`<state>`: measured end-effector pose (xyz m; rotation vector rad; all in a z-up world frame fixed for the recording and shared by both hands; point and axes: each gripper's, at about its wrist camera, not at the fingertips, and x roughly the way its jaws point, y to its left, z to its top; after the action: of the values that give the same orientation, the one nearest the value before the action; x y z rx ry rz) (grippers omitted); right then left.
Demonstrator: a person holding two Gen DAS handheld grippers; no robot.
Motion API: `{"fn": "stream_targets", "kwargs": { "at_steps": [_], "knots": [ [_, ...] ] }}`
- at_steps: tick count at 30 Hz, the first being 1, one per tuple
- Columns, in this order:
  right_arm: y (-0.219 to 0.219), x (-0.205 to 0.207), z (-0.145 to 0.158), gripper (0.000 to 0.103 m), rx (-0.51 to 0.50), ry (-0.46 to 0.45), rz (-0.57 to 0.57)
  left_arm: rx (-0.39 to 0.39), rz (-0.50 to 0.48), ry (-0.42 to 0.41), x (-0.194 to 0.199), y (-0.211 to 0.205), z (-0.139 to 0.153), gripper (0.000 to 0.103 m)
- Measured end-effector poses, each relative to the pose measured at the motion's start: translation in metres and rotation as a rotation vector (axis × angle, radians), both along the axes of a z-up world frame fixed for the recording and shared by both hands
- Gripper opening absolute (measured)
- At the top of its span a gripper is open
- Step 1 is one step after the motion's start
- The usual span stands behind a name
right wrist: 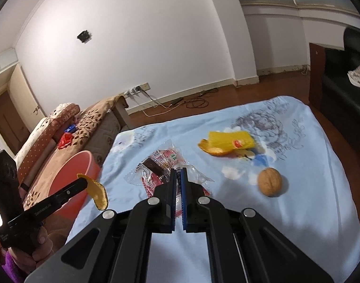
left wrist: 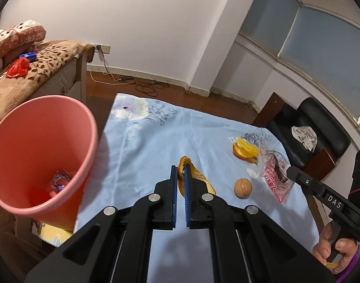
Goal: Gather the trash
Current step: 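Grasp the clear red-labelled packet with the right tool while the left tool grasps the bread crust, then carry packet and bread crust over the pink bucket and open both tools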
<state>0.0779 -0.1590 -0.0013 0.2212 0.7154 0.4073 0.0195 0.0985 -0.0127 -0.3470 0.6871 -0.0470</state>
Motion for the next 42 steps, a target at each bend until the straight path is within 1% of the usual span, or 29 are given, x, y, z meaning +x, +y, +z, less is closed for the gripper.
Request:
{"fn": "stream_targets", "kwargs": {
  "at_steps": [9,22,27,33,42],
  "knots": [
    [0.047,-0.004,0.017,0.003,-0.03,-0.038,0.085,-0.018,0.087,-0.026,-0.021,0.036,0.009,0.005],
    [0.141,-0.007,0.035,0.003,-0.06,-0.086,0.26,0.042,0.252,-0.079,-0.056,0.092,0.026,0.005],
    [0.177,-0.004,0.034,0.003,-0.059,-0.079,0.318,0.076,0.323,-0.082,-0.065,0.111,0.027,0.005],
    [0.218,-0.001,0.029,0.003,-0.046,-0.051,0.385,0.091,0.397,-0.065,-0.073,0.134,0.021,0.005],
    [0.258,0.002,0.011,0.003,-0.068,-0.01,0.439,0.085,0.437,-0.02,-0.076,0.156,0.007,0.005]
  ]
}}
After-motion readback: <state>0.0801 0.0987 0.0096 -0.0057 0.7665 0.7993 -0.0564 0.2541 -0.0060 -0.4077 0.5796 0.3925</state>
